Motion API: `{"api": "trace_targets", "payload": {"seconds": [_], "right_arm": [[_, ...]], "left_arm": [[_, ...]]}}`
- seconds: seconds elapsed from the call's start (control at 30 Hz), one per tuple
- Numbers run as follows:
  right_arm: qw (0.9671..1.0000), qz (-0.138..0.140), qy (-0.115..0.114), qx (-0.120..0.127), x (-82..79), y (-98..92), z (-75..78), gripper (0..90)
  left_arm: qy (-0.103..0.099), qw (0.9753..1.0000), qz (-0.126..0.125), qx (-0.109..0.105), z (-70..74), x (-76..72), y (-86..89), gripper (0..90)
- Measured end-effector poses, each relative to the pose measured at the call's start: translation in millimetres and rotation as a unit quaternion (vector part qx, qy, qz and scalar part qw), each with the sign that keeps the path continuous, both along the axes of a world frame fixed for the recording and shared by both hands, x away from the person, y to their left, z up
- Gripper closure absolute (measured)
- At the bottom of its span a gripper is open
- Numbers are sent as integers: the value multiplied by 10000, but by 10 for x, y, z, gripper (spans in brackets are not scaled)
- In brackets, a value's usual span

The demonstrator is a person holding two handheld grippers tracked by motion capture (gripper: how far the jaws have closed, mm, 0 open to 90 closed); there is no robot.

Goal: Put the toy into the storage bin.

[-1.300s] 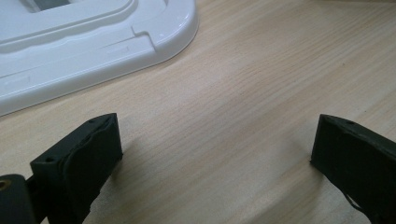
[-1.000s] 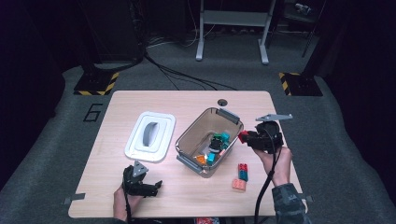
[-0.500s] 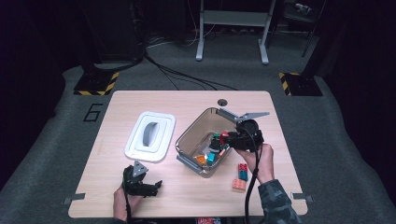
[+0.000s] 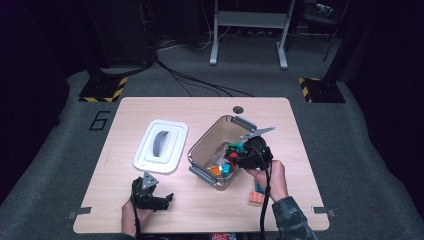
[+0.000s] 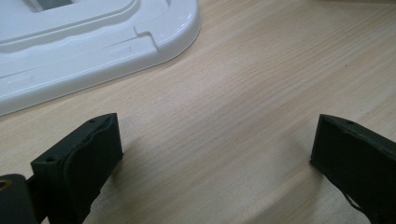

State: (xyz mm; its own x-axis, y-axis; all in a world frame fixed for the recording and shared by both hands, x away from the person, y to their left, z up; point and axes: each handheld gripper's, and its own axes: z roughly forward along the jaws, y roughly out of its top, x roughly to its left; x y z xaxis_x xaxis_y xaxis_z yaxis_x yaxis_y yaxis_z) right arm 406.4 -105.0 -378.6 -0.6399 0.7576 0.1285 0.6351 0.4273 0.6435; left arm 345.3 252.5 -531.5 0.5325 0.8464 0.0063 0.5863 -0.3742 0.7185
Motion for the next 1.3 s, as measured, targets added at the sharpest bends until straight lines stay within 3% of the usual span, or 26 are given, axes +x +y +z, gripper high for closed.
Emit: {"api": "trace_targets", "payload": {"seconds": [0.23,0.5,0.57,0.6,0.83,1.03,1.3], "right_arm": [[10000,63,6,23,-37,-9,12,658],[9998,-93,-111,156,-109,-124,68,368],[9996,-136,-146,189,-118,-140,68,335],[9992,-214,-163,281,-156,-221,74,278],[9981,-427,-238,365,-233,-422,36,202],[9957,-822,-141,412,-292,-629,-148,159],[9926,-1199,-2,190,-249,-811,-581,132]], "left_arm": [[0,10000,1,1,0,0,0,18],[-1,10000,1,1,0,0,0,18],[0,10000,1,1,0,0,0,18],[-11,10000,-8,26,2,1,3,18],[0,10000,2,2,0,0,0,18],[-1,10000,5,1,0,0,0,18],[-3,10000,8,1,0,0,-1,18]]}}
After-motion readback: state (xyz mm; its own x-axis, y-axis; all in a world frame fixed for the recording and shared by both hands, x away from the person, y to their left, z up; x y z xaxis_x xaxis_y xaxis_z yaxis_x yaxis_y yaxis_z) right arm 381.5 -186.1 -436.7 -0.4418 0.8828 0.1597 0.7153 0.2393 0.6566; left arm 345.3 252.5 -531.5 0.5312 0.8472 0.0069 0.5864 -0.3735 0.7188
